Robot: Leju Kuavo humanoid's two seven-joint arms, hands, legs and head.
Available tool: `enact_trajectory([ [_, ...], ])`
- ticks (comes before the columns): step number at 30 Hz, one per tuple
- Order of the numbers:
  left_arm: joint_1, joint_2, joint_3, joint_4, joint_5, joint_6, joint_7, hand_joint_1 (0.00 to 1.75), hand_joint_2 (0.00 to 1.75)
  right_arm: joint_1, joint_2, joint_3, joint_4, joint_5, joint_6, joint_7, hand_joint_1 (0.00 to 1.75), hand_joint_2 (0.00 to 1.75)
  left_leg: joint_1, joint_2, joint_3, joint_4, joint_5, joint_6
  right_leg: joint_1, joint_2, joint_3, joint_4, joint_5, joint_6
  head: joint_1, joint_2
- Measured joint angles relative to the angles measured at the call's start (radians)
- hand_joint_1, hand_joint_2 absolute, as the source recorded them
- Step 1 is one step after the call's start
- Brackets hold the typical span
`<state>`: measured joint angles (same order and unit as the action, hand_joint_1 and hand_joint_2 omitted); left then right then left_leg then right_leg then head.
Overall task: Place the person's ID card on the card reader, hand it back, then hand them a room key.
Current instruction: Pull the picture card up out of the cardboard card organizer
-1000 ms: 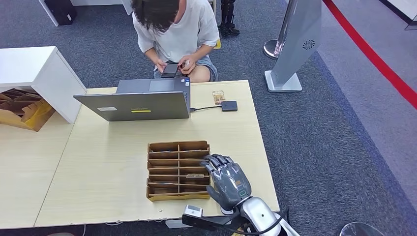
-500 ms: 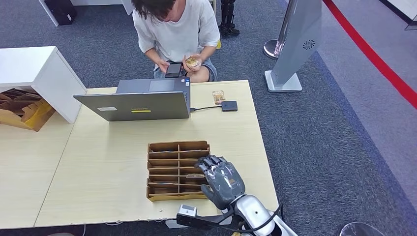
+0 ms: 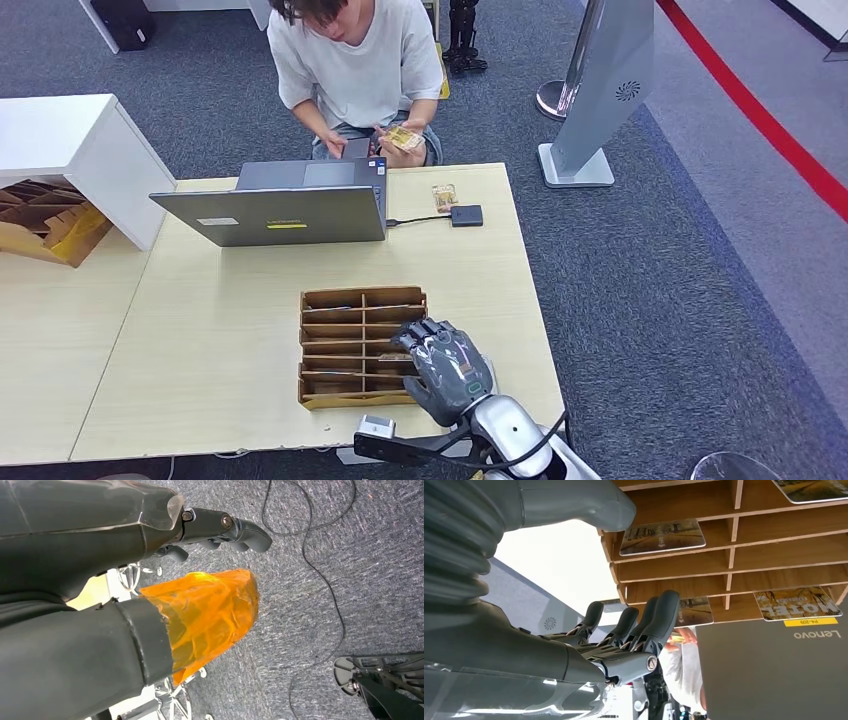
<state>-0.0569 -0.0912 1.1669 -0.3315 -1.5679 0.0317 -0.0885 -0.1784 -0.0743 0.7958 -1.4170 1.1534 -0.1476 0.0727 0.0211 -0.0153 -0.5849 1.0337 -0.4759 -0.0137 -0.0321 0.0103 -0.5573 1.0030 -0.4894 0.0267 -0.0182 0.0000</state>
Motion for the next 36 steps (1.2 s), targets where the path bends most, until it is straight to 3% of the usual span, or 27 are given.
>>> enact_trajectory([
  [13, -0.001, 0.0, -0.001, 0.0, 0.0, 0.0, 0.0, 0.0, 0.0, -0.01, 0.011, 0.0, 0.045, -0.014, 0.004, 0.007, 0.61, 1.75, 0.0, 0.0, 0.0, 0.0, 0.0, 0.0, 0.0, 0.0, 0.0, 0.0, 0.0, 0.0, 0.0, 0.0],
  [36, -0.003, 0.0, -0.002, 0.0, 0.0, -0.002, 0.0, 0.0, 0.0, -0.025, 0.023, -0.003, 0.087, -0.023, 0.014, 0.009, 0.79, 1.75, 0.0, 0.0, 0.0, 0.0, 0.0, 0.0, 0.0, 0.0, 0.0, 0.0, 0.0, 0.0, 0.0, 0.0],
])
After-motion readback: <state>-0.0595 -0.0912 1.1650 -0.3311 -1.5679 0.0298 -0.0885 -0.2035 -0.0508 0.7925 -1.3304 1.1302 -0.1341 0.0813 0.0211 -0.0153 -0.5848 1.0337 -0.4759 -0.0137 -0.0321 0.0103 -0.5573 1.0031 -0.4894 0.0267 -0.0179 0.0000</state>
